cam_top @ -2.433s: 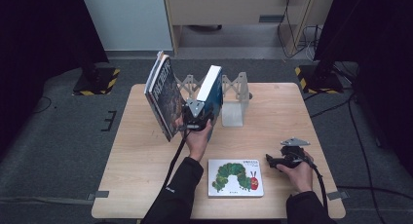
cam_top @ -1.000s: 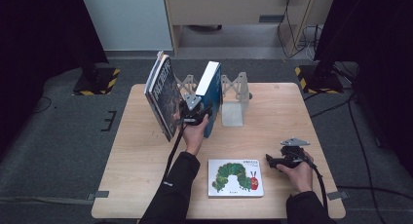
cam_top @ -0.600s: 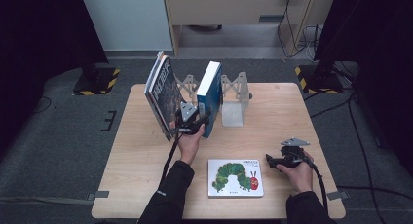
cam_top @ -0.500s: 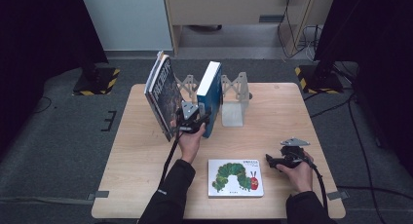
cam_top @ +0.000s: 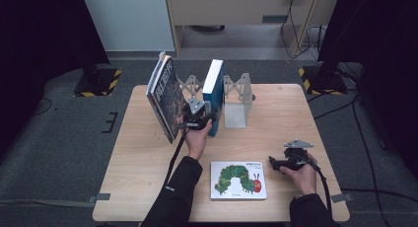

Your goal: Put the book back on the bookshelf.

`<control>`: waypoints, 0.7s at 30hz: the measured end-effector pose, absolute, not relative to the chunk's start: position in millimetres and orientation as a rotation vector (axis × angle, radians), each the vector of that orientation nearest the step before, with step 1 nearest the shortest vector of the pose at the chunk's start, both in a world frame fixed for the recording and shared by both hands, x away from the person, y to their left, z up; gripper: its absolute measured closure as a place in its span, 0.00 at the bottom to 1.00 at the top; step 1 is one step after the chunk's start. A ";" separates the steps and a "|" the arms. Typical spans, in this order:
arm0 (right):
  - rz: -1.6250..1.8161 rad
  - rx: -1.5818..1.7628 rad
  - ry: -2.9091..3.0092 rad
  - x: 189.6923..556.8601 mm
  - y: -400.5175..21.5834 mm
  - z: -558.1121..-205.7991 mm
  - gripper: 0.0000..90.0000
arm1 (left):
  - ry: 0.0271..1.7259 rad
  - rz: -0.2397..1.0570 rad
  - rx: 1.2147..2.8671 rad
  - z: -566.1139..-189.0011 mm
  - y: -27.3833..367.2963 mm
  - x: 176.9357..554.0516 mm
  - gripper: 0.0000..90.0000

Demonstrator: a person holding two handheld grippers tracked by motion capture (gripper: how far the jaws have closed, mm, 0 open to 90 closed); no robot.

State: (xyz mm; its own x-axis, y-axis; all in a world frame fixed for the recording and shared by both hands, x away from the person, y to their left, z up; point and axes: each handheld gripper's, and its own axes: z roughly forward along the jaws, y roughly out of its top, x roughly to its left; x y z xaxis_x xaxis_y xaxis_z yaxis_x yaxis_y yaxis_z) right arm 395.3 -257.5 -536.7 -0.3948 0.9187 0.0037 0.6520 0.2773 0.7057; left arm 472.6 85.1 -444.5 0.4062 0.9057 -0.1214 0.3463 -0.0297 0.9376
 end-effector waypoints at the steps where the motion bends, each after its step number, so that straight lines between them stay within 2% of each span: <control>1: 0.890 1.416 2.147 395.3 -257.5 -536.6 0.11 | 1.129 0.654 1.596 -445.0 84.9 472.7 0.60; 12: 0.892 1.417 2.146 395.1 -257.3 -536.8 0.11 | 1.094 0.593 1.585 -457.8 93.6 461.9 0.62; 21: 0.890 1.415 2.146 395.4 -257.4 -536.7 0.11 | 1.120 0.556 1.612 -451.2 80.4 465.2 0.61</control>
State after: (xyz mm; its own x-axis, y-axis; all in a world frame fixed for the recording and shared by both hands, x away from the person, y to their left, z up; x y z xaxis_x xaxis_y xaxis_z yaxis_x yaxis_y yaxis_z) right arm 395.4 -257.4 -536.7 -0.3948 0.9188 0.0029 0.6513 0.2776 0.7062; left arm 465.2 80.4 -451.2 0.4544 0.8730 -0.1768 0.3867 -0.0145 0.9221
